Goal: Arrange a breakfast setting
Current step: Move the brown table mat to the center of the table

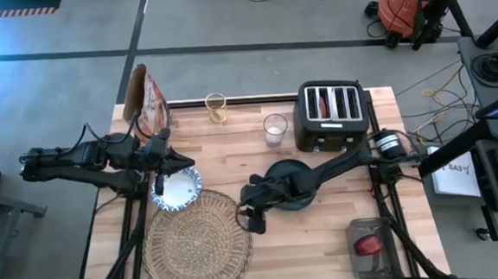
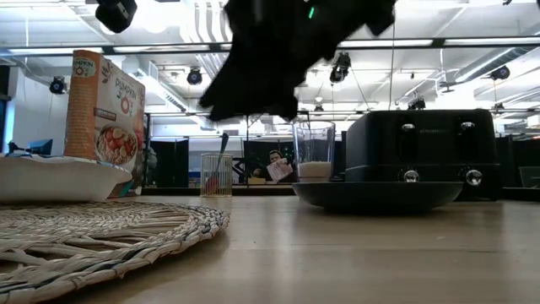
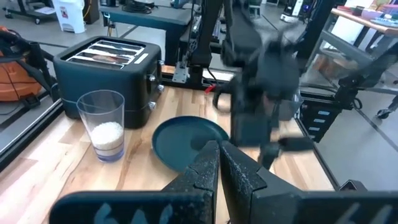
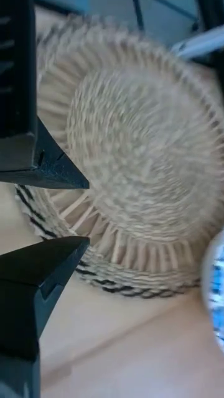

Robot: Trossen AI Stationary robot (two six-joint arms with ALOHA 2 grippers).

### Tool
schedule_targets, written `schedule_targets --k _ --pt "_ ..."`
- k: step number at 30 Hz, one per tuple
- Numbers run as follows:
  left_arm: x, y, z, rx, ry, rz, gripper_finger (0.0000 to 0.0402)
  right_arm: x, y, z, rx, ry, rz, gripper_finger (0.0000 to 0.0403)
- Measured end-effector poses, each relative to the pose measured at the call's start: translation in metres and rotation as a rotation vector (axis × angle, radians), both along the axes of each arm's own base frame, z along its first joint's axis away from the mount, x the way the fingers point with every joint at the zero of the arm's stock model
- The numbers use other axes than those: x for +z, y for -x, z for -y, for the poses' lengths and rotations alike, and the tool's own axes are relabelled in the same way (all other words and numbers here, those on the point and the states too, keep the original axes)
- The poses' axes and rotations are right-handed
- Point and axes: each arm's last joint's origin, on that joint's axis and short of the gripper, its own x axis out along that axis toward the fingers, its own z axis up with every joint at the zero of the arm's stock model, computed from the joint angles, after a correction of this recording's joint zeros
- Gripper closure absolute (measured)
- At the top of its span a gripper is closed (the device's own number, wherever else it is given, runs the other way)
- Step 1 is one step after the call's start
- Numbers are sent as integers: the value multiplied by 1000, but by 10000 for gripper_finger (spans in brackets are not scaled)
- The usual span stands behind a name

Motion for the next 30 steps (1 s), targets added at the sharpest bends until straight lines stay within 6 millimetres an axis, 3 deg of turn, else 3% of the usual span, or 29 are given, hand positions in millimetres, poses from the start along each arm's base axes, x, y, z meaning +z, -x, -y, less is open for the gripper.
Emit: schedule_targets --k 4,9,17,24,30 --pt "1 2 0 3 13 6 402 -23 -17 -4 10 11 -44 281" --pt "1 4 0 4 20 10 402 -32 -37 -10 79 24 -36 284" --pt "1 5 0 -2 -2 9 402 -50 -55 -15 195 108 -190 284" --pt "1 5 0 -6 -19 8 402 -53 -58 -17 284 149 -320 284" --pt "1 5 0 -6 -19 9 402 -54 -44 -14 309 176 -479 284"
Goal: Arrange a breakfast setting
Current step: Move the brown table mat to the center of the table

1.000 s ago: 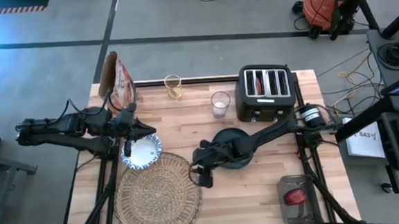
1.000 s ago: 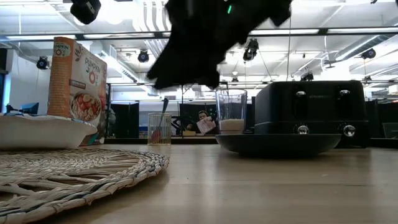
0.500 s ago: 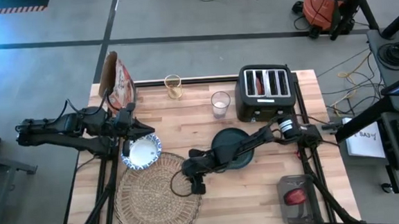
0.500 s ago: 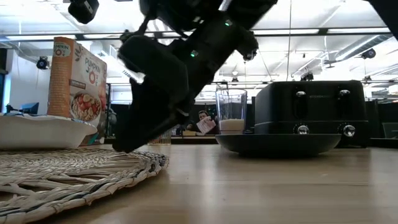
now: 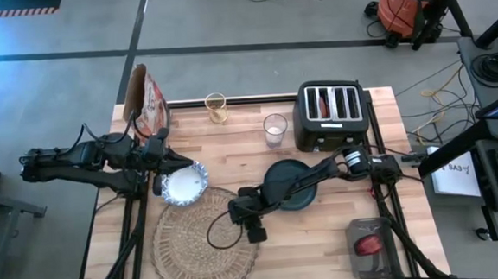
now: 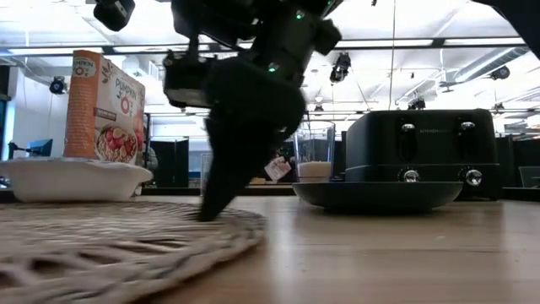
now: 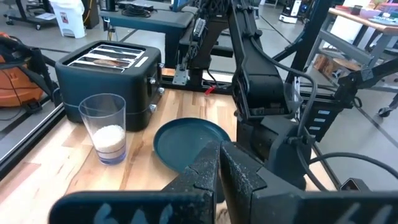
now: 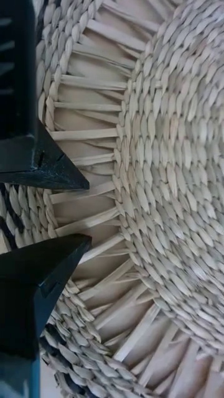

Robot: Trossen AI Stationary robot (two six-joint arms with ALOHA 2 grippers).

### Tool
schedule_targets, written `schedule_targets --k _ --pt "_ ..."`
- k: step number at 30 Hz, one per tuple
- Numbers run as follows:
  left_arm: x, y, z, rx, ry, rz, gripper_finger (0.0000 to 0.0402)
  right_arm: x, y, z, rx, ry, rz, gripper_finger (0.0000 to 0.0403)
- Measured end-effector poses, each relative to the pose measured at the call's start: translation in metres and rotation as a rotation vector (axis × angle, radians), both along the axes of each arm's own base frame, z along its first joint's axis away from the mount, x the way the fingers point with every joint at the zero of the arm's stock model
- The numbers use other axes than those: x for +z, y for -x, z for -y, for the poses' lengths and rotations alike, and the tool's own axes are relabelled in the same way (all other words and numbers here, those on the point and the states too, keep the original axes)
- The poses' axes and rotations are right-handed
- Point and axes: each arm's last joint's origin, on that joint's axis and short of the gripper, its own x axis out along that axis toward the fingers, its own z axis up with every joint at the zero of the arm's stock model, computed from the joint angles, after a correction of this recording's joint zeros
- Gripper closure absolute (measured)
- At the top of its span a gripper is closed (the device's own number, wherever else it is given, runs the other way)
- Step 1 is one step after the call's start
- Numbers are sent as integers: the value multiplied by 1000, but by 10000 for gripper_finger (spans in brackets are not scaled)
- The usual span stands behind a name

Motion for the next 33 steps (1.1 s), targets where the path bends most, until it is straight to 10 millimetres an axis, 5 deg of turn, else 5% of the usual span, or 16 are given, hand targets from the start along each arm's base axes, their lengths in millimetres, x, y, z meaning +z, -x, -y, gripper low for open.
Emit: schedule_targets --k 11,28,33 --pt "0 0 0 3 14 0 402 -5 28 3 -38 58 -288 284" --pt "-1 0 0 3 14 -6 402 22 79 14 -223 159 -742 284" --pt "-1 0 0 3 14 -8 402 24 79 11 -216 168 -733 284"
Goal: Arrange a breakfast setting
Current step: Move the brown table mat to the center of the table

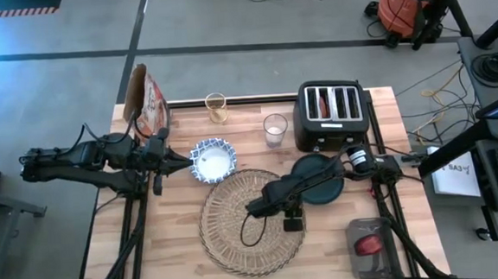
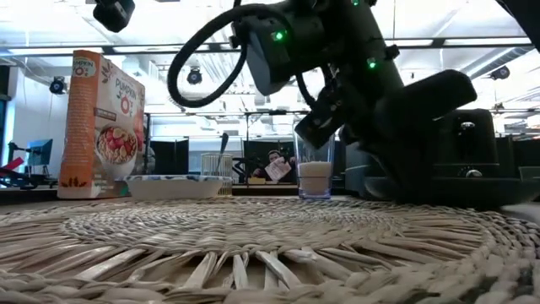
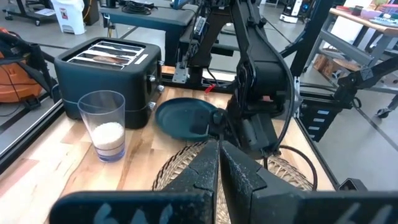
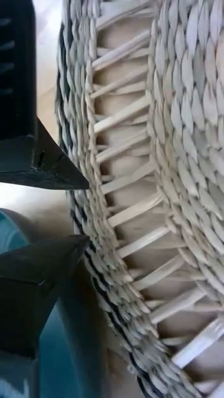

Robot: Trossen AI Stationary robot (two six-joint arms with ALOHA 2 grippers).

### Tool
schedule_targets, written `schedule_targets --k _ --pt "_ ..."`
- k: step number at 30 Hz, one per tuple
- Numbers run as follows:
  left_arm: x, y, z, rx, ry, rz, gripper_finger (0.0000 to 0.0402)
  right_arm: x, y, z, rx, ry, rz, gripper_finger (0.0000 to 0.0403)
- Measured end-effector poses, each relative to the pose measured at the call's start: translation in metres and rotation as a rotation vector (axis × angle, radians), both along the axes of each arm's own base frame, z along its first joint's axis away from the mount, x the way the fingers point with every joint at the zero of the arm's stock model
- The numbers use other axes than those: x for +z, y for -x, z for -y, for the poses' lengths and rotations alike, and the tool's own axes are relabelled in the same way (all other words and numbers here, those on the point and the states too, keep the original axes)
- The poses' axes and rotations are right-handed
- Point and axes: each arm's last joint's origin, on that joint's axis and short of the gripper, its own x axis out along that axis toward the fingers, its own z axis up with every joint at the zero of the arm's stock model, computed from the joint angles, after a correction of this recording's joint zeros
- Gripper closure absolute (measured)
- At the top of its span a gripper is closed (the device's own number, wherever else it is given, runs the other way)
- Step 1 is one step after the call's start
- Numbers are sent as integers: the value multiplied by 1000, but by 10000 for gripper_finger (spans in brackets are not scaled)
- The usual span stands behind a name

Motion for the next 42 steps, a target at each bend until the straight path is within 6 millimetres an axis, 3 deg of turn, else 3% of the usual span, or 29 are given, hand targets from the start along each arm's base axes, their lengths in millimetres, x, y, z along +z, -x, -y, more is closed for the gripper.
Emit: schedule_targets --k 6,12,18,26,42 --pt "0 0 0 0 0 0 402 23 -8 -5 13 -36 144 284" --pt "0 0 0 0 0 0 402 42 -41 -12 93 -134 552 284" --pt "0 0 0 2 8 0 402 33 -67 -16 211 -172 780 284" --pt "0 0 0 2 8 0 402 2 -79 -10 227 -159 762 284" --pt "-1 -2 0 2 7 -9 402 -13 -50 0 163 -82 439 284"
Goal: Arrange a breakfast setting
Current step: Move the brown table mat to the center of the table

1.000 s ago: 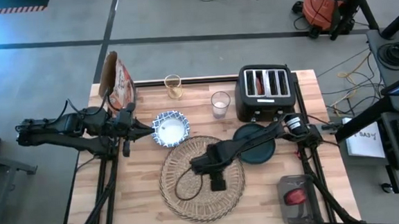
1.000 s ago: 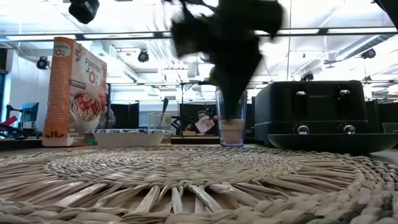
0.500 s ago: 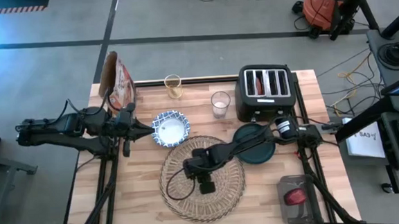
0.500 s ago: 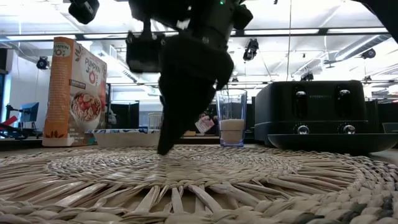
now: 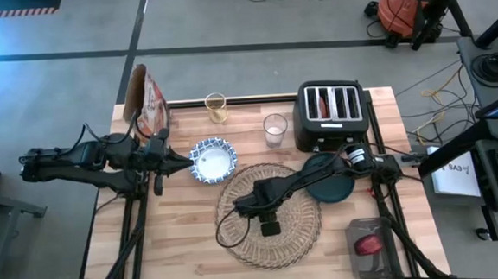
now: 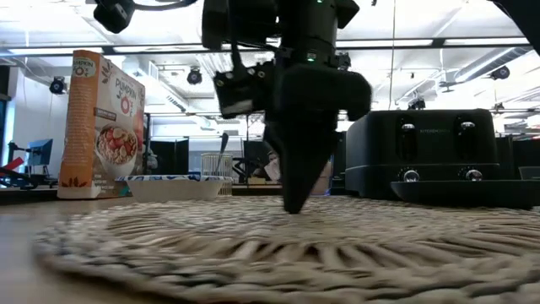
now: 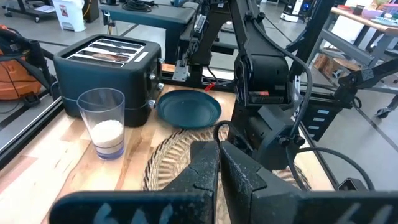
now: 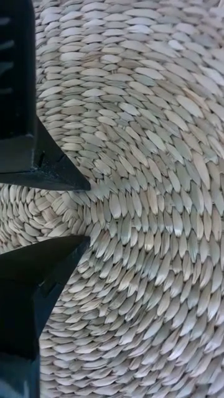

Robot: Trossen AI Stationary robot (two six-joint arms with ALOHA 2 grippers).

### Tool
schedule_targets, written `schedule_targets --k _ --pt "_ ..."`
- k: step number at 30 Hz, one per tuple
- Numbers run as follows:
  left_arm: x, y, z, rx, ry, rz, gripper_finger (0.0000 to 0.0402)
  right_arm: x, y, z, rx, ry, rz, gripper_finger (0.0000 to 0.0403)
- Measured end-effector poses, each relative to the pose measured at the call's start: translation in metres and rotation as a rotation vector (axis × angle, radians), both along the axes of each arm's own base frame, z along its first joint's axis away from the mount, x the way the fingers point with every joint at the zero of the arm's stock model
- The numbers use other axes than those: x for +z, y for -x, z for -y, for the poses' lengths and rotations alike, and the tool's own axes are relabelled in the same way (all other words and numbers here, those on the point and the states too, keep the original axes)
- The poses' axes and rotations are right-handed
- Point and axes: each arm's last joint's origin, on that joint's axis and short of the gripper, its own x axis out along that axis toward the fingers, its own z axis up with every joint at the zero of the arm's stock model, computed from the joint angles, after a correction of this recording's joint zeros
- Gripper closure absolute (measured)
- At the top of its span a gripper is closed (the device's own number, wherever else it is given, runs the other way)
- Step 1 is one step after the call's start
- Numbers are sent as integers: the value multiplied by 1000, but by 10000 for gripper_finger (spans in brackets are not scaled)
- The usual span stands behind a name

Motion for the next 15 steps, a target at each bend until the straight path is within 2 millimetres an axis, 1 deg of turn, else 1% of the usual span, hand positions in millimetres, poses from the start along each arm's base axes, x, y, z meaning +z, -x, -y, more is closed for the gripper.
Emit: schedule_targets --k 8,15 --pt "-2 -5 0 0 -2 -21 402 -1 4 3 -24 45 -40 284" --pt "-4 -8 1 0 -3 -35 402 -1 4 13 -63 100 -45 284"
